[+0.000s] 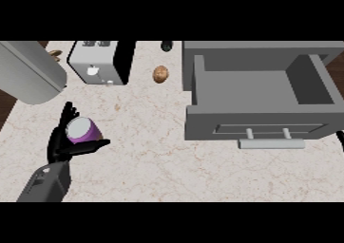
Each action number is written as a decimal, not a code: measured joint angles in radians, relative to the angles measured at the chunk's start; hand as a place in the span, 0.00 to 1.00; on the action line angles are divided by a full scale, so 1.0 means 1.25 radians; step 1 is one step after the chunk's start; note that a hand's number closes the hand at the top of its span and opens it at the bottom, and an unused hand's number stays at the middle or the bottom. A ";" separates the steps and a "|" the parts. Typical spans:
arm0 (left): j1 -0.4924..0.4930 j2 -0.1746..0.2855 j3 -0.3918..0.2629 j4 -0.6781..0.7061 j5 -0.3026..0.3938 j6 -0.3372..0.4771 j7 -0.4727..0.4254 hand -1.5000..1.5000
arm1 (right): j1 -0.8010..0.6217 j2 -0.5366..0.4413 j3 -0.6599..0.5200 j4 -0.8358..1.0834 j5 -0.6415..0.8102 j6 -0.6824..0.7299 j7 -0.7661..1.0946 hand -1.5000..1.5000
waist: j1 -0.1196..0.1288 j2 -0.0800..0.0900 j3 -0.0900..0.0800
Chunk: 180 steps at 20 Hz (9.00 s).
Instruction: Pick up the can, place it into the drawer and close the drawer
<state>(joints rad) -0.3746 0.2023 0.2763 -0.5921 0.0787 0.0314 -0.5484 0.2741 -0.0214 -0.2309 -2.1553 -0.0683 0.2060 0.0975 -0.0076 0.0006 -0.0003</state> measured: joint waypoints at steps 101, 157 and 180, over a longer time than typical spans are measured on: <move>-0.888 -0.162 -0.607 0.141 0.293 0.475 0.465 1.00 | -0.112 -0.022 -0.028 0.034 -0.017 -0.008 0.036 0.00 | -0.073 0.018 0.003; -0.857 -0.156 -0.709 0.103 0.495 0.652 0.367 0.00 | -0.250 -0.184 0.248 0.162 0.753 -0.112 -0.087 0.00 | -0.001 0.004 0.000; -0.717 0.095 -0.740 -0.254 0.400 0.632 0.607 0.00 | -0.562 -0.127 0.168 0.804 0.983 -0.491 -0.171 0.00 | 0.049 -0.018 -0.019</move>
<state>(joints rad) -1.2707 0.3212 -0.6483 -0.9097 0.5788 0.8211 0.2102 -0.4283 -0.1796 -0.0215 -1.1500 1.1608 -0.4077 -0.1165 0.0532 -0.0219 -0.0240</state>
